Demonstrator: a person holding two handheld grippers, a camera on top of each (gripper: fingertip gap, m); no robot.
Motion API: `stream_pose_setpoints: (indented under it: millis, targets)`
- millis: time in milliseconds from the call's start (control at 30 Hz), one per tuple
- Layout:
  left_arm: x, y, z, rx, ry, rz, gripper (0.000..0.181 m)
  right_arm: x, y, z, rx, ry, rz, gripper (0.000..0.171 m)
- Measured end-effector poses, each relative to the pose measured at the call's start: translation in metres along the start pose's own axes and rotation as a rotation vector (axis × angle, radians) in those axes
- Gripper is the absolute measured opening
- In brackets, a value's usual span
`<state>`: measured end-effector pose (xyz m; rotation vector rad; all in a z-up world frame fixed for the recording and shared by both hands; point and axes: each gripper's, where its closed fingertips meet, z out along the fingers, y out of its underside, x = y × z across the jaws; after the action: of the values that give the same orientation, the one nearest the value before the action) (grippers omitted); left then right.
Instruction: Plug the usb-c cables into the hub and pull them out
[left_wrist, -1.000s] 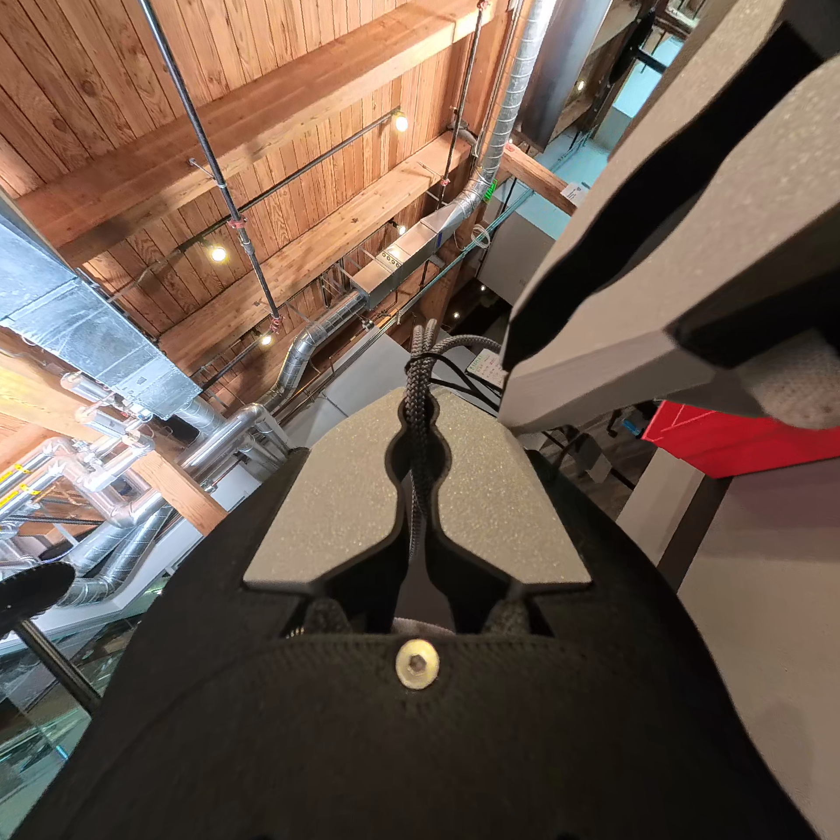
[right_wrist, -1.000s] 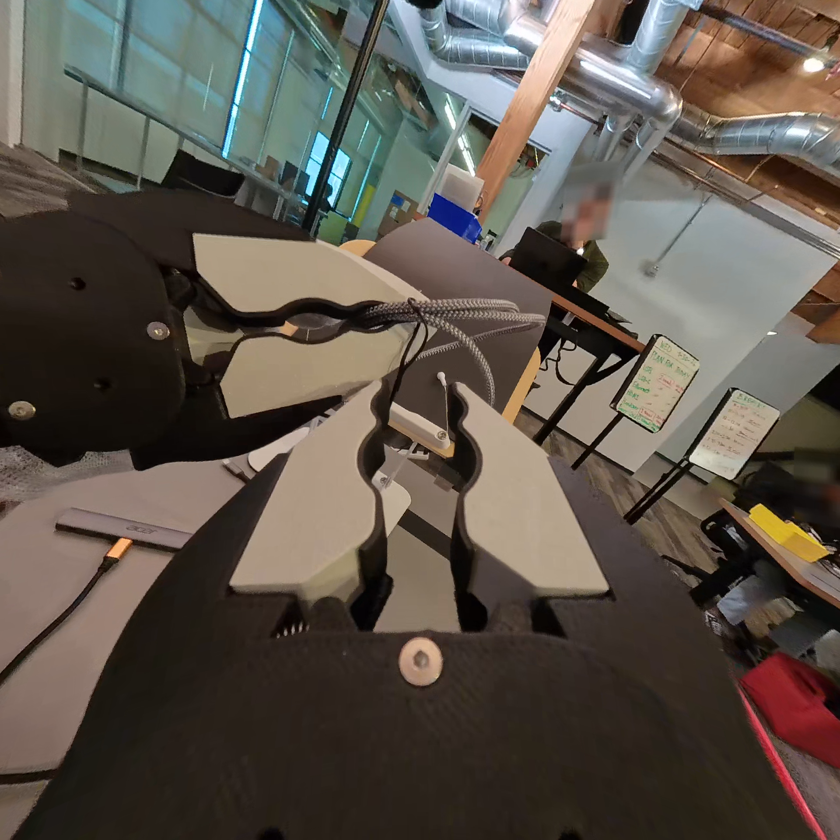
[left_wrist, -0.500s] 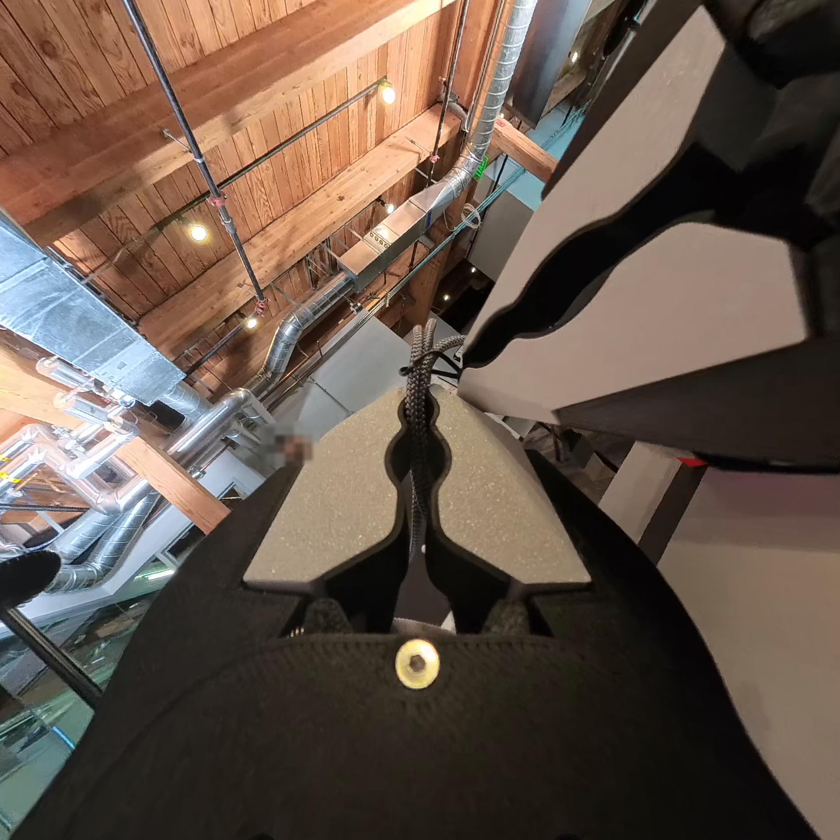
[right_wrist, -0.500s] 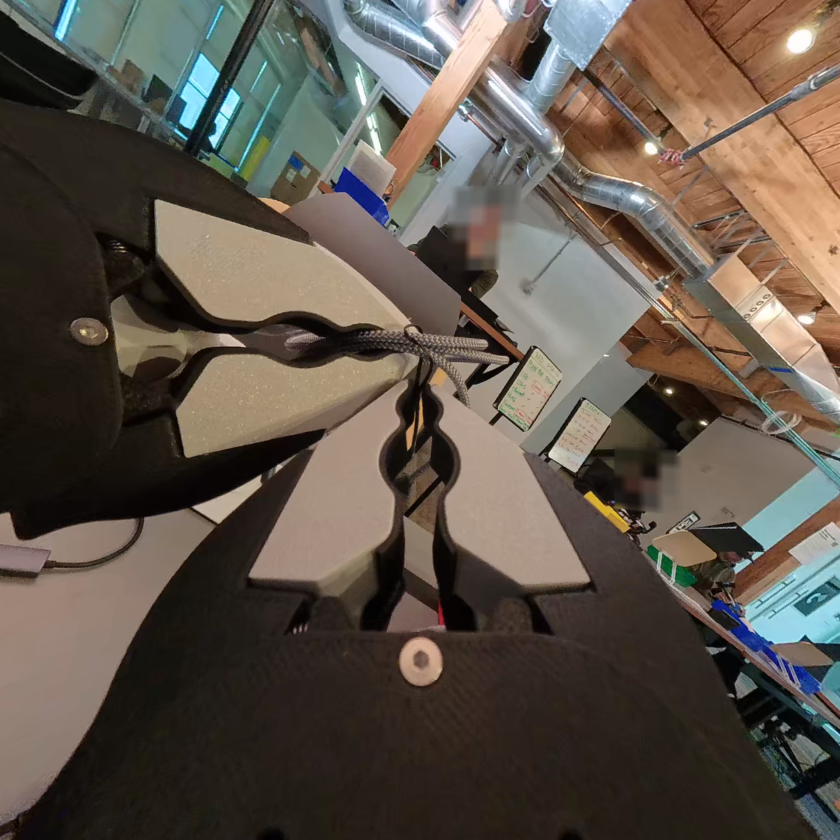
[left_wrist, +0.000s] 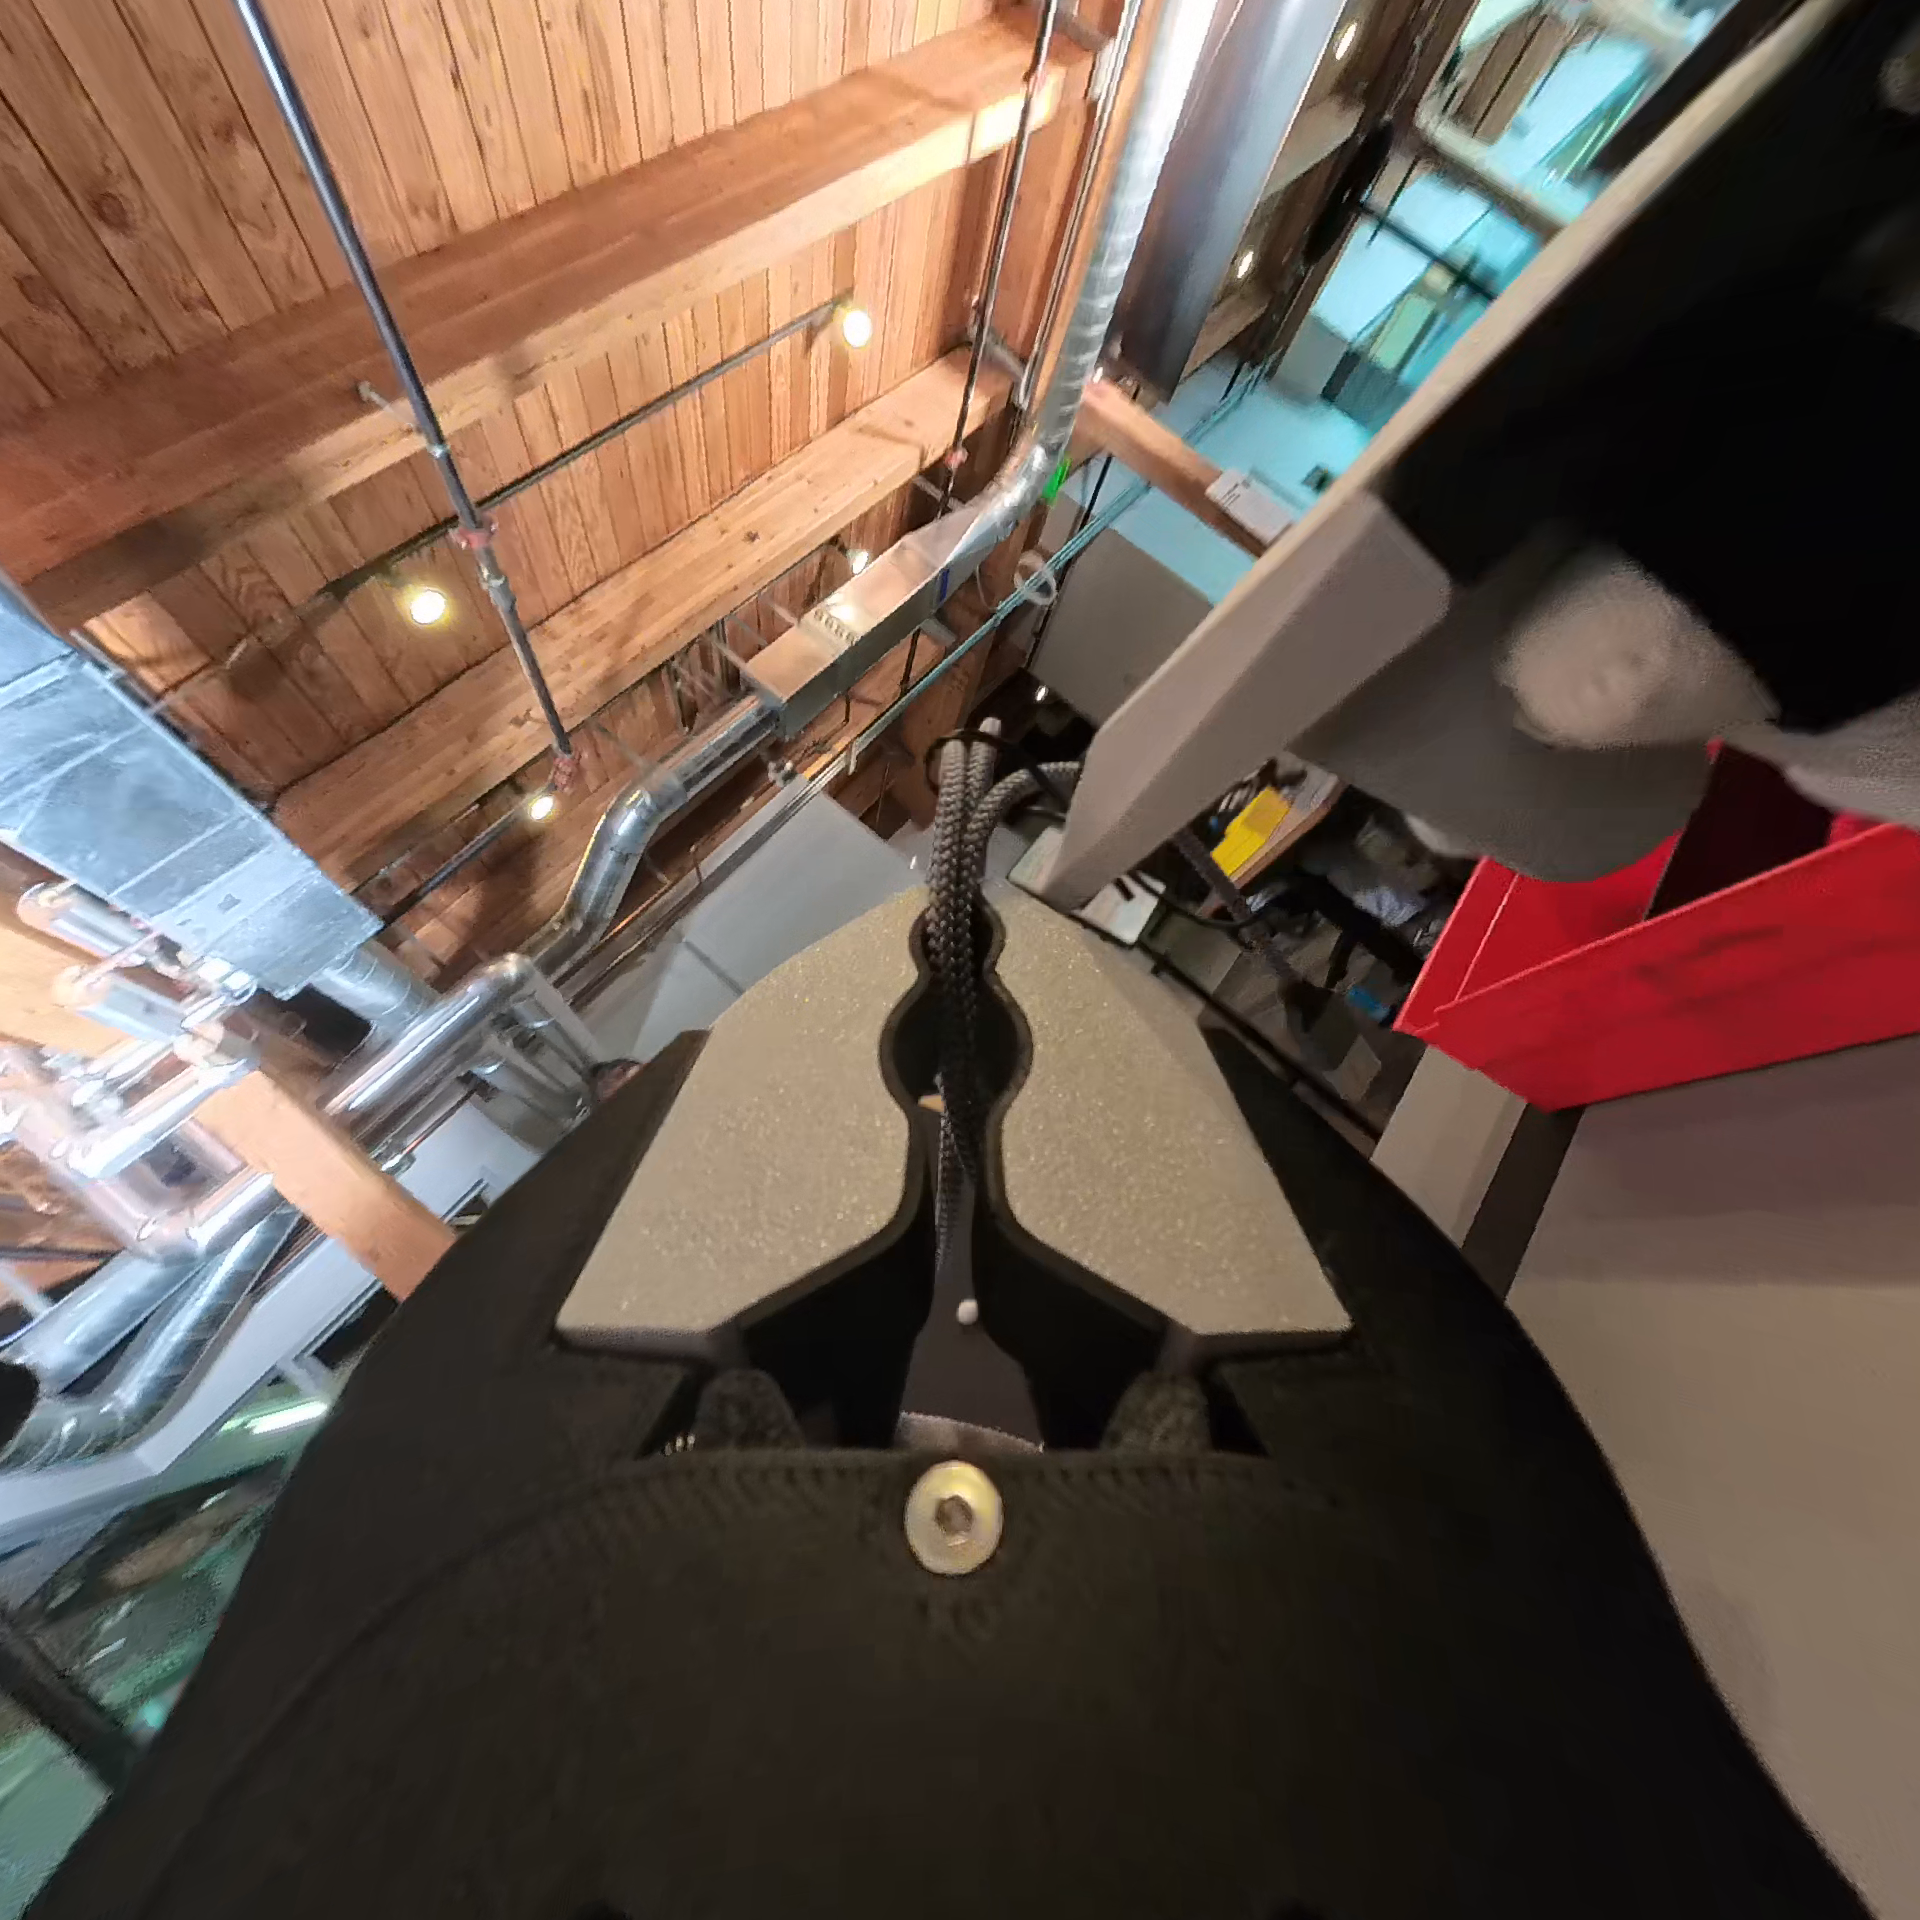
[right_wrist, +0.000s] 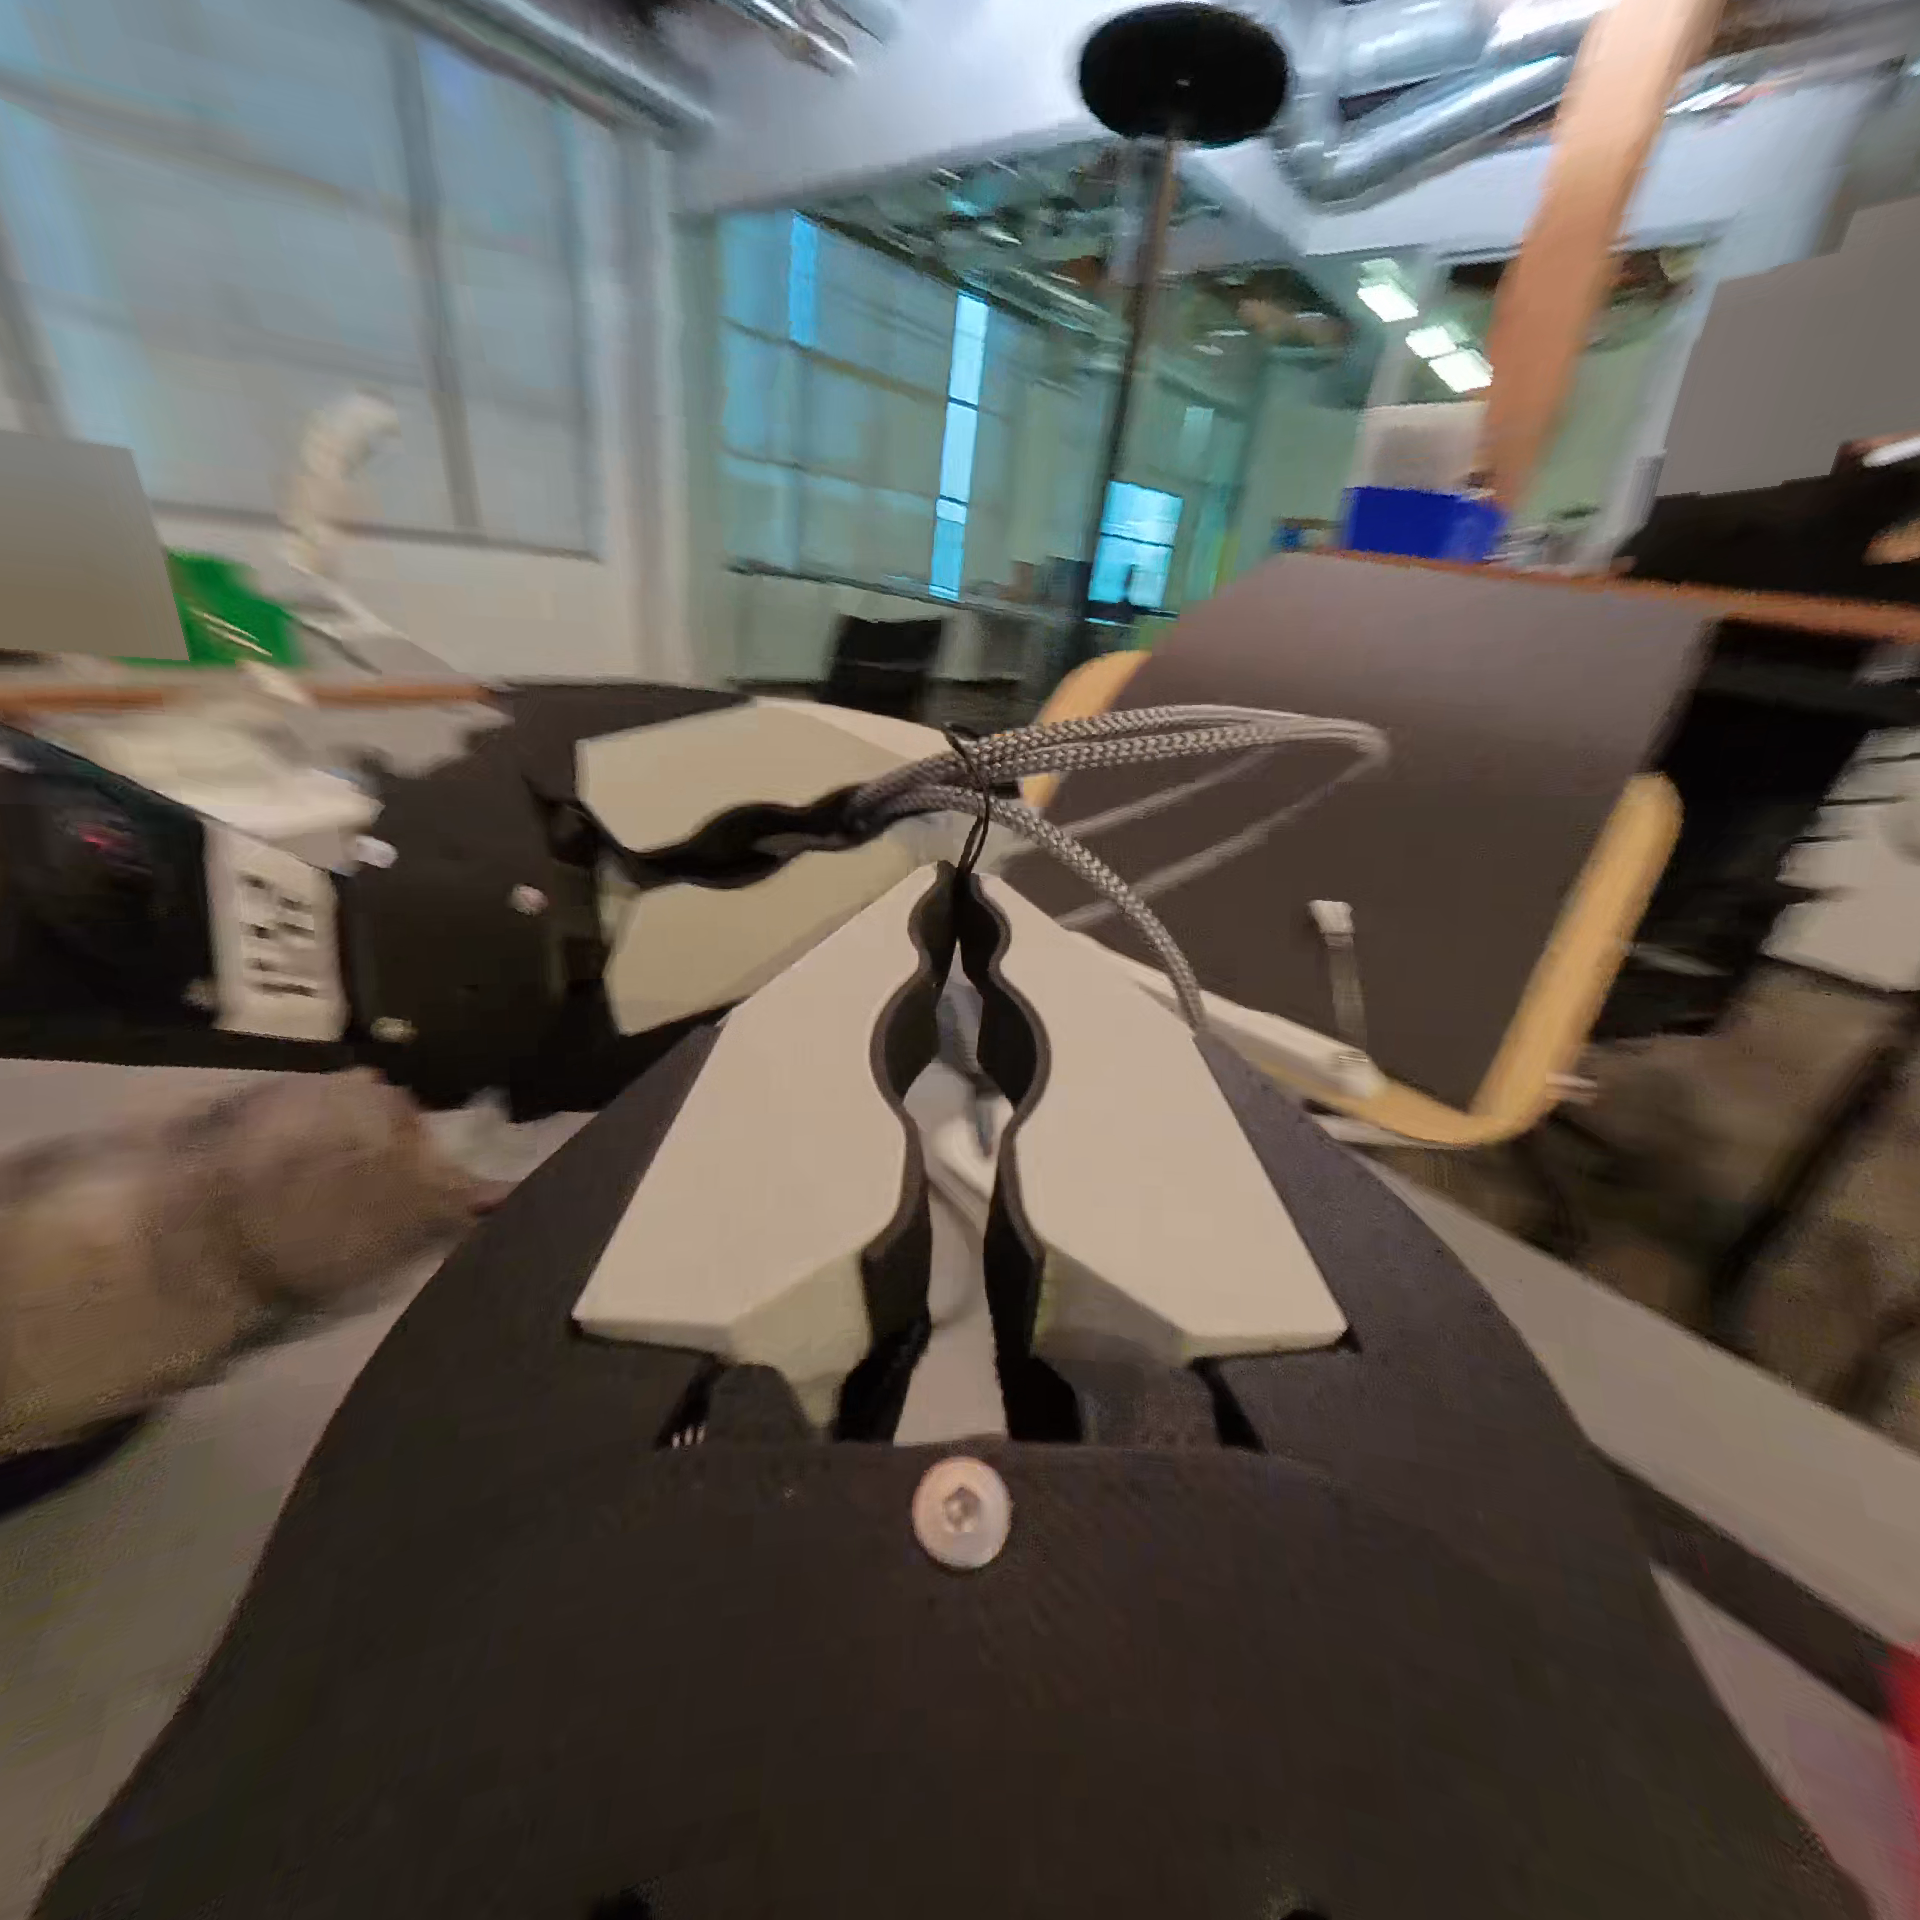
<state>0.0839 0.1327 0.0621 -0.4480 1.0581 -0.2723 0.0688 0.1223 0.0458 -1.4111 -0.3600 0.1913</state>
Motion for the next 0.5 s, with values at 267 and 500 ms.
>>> stream_pose_setpoints:
  millis: [267,500]
  targets:
    - [-0.005,-0.012,-0.008,0.11,-0.023,-0.1,0.002,-0.031,-0.024,-0.009,0.285,-0.493,0.677,0.0]
    - [0.0,-0.015,-0.01,0.164,-0.023,-0.21,0.001,-0.046,-0.036,-0.013,0.547,-0.694,0.966,0.0]
